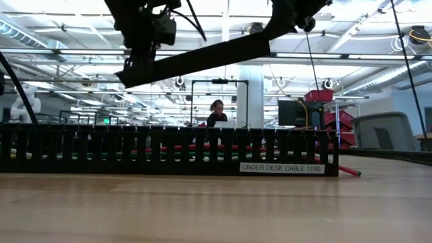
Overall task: Ziptie cables
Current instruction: Close the black cable duct
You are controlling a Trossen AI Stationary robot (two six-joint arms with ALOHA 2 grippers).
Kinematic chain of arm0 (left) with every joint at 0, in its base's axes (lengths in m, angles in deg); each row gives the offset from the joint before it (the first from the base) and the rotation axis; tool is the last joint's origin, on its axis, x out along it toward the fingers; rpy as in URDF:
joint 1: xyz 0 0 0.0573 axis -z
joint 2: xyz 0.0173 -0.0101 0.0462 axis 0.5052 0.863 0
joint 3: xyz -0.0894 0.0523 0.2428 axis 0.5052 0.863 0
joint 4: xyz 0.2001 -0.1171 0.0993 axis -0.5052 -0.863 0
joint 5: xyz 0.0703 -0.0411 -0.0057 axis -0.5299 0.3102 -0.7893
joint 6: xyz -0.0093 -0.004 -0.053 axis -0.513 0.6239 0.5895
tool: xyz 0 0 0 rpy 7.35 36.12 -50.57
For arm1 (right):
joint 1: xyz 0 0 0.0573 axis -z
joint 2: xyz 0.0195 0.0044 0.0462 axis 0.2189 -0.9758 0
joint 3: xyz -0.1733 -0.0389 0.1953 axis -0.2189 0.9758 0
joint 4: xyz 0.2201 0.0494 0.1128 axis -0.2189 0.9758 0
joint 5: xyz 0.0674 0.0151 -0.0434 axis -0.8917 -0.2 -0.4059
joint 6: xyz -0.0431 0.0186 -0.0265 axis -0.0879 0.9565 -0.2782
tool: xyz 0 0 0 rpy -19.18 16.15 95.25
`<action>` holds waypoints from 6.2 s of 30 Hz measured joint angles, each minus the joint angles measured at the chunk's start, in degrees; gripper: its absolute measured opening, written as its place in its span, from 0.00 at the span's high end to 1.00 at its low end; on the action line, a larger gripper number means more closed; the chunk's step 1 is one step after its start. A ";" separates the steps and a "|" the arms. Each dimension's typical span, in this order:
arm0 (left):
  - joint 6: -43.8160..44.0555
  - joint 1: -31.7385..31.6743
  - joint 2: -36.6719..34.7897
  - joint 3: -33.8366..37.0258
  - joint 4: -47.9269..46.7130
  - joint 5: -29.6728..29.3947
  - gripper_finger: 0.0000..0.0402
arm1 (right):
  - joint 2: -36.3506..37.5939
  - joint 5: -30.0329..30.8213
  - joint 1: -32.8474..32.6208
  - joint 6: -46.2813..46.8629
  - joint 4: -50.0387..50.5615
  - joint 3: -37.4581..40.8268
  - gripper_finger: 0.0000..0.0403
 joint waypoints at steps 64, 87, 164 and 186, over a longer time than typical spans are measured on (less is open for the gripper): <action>38.92 -11.51 -45.94 6.68 29.51 64.66 0.72 | 26.72 -2.26 -17.65 8.21 30.13 -9.82 1.00; 43.47 -11.40 -50.29 6.78 18.32 78.04 0.72 | 27.23 -12.57 -16.37 9.73 20.96 -9.84 1.00; 32.63 -11.40 -36.01 6.80 27.01 73.15 0.72 | 26.76 -15.43 -9.01 9.43 -9.91 -9.84 1.00; 27.60 -11.30 -35.95 6.80 24.17 62.56 0.99 | 25.92 -13.09 -8.96 12.33 1.27 -9.86 0.77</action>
